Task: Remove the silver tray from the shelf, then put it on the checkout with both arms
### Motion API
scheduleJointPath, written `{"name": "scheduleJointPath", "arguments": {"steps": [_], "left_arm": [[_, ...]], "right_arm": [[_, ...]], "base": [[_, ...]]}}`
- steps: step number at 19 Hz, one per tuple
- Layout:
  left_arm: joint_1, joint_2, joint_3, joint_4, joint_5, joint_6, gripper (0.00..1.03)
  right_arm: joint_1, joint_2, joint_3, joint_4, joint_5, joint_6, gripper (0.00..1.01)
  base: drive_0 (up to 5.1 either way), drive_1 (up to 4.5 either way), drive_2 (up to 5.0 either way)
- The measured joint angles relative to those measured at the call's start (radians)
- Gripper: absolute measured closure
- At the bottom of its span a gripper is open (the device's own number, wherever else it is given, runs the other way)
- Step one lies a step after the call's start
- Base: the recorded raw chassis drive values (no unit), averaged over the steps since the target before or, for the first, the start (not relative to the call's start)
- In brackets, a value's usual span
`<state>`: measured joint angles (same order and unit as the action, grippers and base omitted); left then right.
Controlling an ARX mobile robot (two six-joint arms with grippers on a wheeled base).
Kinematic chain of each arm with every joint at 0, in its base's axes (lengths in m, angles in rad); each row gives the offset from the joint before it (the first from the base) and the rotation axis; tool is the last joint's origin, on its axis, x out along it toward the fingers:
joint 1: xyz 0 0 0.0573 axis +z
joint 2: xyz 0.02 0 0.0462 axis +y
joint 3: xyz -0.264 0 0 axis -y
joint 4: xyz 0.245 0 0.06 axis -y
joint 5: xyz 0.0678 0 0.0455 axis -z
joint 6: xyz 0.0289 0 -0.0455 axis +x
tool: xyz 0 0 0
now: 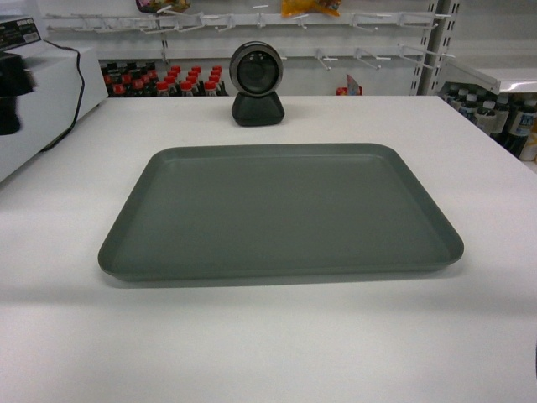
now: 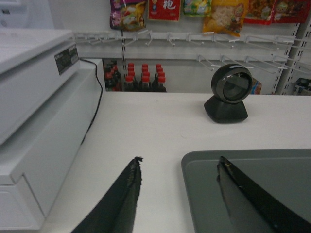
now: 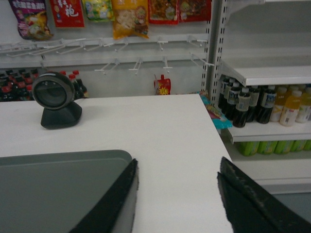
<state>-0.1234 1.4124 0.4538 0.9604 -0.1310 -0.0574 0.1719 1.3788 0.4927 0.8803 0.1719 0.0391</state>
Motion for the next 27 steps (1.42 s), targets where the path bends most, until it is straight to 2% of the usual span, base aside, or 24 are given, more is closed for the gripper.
{"name": "scheduleJointPath", "arguments": {"steps": [2, 4, 5, 7, 8, 9, 10, 11, 13, 14, 16, 17, 27], "left_arm": [[0.019, -0.088, -0.092, 0.012, 0.024, 0.032, 0.73], [0.036, -0.153, -0.177, 0.001, 0.040, 0.040, 0.95], [0.045, -0.198, -0.209, -0.005, 0.050, 0.042, 1.01], [0.066, -0.283, -0.264, -0.027, 0.074, 0.042, 1.01], [0.110, -0.325, -0.290, -0.050, 0.122, 0.043, 1.01], [0.127, -0.362, -0.311, -0.069, 0.120, 0.043, 1.01], [0.127, -0.397, -0.327, -0.085, 0.124, 0.043, 1.01], [0.125, -0.431, -0.342, -0.102, 0.128, 0.043, 1.01], [0.122, -0.428, -0.369, -0.036, 0.130, 0.043, 1.01], [0.122, -0.434, -0.382, -0.042, 0.130, 0.043, 1.01], [0.122, -0.507, -0.422, -0.129, 0.130, 0.043, 1.01], [0.122, -0.572, -0.425, -0.165, 0.130, 0.043, 1.01], [0.123, -0.998, -0.445, -0.547, 0.130, 0.043, 1.01]], "right_arm": [[-0.030, -0.100, -0.097, 0.022, -0.027, -0.021, 0.70], [-0.051, -0.163, -0.193, 0.018, -0.049, -0.032, 0.92], [-0.064, -0.204, -0.229, 0.014, -0.061, -0.035, 0.99], [-0.085, -0.288, -0.283, 0.001, -0.083, -0.037, 0.99], [-0.089, -0.319, -0.306, -0.013, -0.091, -0.037, 0.99], [-0.098, -0.356, -0.332, -0.030, -0.098, -0.037, 0.99], [-0.145, -0.394, -0.354, -0.051, -0.154, -0.037, 0.99], [-0.167, -0.420, -0.366, -0.063, -0.164, -0.037, 0.99], [-0.175, -0.449, -0.377, -0.077, -0.163, -0.036, 0.99], [-0.175, -0.484, -0.389, -0.095, -0.166, -0.037, 0.99], [-0.172, -0.552, -0.417, -0.136, -0.169, -0.037, 0.99], [-0.172, -0.550, -0.450, -0.082, -0.169, -0.037, 0.99], [-0.172, -0.959, -0.480, -0.463, -0.169, -0.037, 0.99]], "base": [[0.0, 0.00, 0.0], [0.0, 0.00, 0.0], [0.0, 0.00, 0.0], [0.0, 0.00, 0.0], [0.0, 0.00, 0.0], [0.0, 0.00, 0.0], [0.0, 0.00, 0.0], [0.0, 0.00, 0.0], [0.0, 0.00, 0.0], [0.0, 0.00, 0.0], [0.0, 0.00, 0.0], [0.0, 0.00, 0.0], [0.0, 0.00, 0.0]]}}
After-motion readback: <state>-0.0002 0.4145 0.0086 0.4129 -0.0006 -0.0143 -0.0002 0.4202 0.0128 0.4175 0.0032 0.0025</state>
